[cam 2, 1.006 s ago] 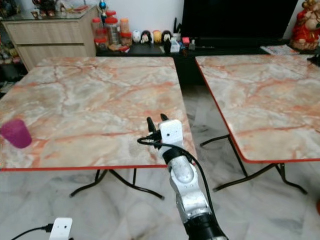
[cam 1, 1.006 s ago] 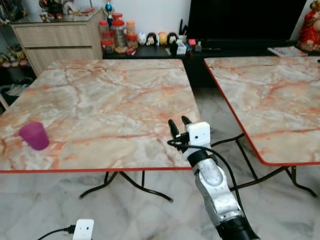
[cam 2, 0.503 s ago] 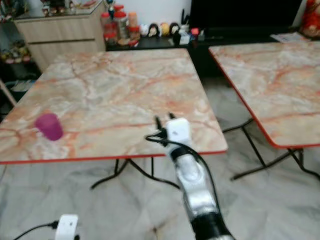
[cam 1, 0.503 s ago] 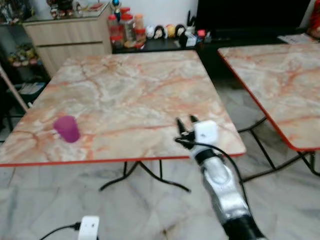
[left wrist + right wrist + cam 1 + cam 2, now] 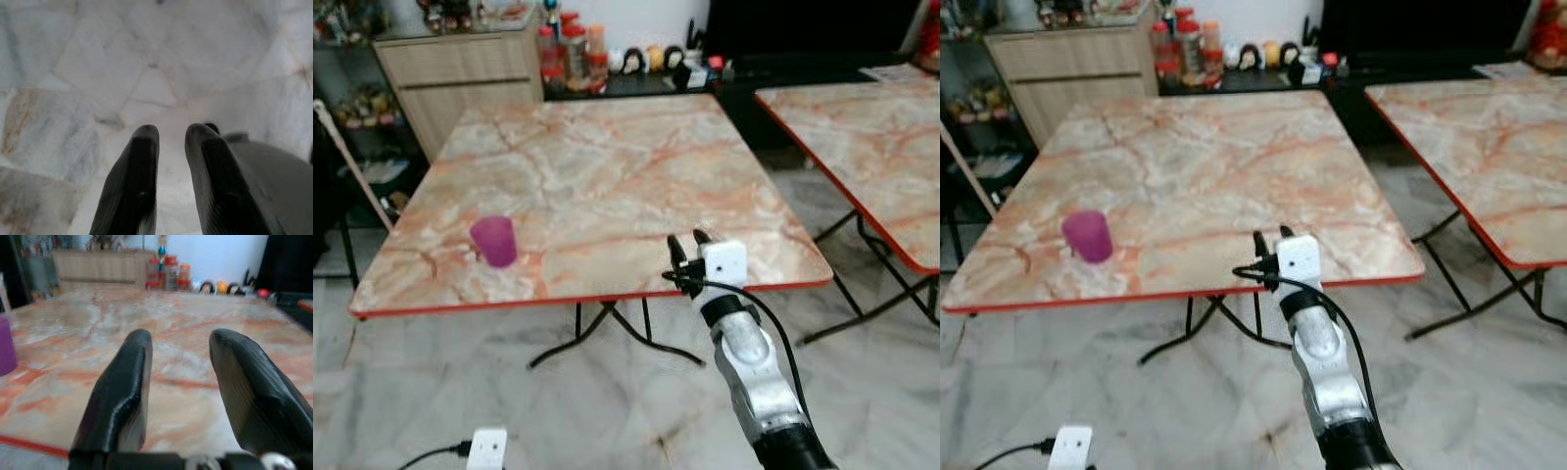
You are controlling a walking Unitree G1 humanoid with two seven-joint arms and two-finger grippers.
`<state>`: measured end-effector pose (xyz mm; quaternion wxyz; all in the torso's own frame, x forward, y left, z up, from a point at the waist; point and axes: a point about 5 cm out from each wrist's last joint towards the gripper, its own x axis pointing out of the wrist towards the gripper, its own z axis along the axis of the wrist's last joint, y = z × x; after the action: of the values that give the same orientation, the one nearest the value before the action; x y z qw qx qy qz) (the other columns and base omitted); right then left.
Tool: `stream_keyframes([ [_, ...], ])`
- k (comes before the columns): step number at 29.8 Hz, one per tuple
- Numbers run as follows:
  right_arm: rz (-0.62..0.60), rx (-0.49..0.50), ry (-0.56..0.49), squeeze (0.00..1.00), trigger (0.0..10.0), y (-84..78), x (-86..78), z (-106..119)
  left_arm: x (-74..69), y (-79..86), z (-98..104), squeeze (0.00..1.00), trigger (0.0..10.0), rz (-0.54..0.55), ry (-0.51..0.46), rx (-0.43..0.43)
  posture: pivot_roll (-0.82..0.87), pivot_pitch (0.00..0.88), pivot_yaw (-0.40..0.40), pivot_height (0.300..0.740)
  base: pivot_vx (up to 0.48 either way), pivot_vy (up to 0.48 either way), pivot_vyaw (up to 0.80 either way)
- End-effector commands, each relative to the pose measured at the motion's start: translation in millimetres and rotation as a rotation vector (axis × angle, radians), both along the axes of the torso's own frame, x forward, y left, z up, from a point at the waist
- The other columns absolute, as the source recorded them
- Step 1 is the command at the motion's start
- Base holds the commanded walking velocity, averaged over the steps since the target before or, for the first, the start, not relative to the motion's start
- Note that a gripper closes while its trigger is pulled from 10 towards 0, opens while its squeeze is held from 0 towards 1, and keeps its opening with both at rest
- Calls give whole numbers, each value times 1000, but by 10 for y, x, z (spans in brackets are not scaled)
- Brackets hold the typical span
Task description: Setting the table
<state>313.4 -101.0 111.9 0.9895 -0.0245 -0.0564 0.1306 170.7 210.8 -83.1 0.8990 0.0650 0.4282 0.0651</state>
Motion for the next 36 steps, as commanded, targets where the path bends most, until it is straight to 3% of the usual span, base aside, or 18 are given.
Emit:
stream_keyframes([
  [1,18,5,-23,0,10000,58,8,60,-62,57,-21,0,10000,19,25,9,16,38,27,740,0,334,0],
  [8,5,-5,8,0,10000,13,-28,-55,-56,48,-20,0,10000,18,22,7,16,39,26,740,0,332,0],
  [19,-40,-110,261,0,10000,-236,-295,-786,-64,50,-22,0,10000,13,24,16,20,37,25,740,0,84,0],
  [23,-57,-133,315,0,10000,-300,-362,-929,-64,55,-21,0,10000,13,23,18,21,32,27,740,0,0,0],
  [28,-124,-156,490,0,10000,-480,-555,-1280,-48,62,-8,0,10000,5,9,21,16,25,29,740,0,0,0],
  [30,-221,-75,660,0,10000,-650,-751,-1522,-35,53,-6,0,10000,4,9,17,16,16,30,740,0,0,0],
  [36,-318,-43,834,0,10000,-807,-999,-1741,-37,45,-11,0,10000,-3,18,16,18,2,30,740,0,0,0],
])
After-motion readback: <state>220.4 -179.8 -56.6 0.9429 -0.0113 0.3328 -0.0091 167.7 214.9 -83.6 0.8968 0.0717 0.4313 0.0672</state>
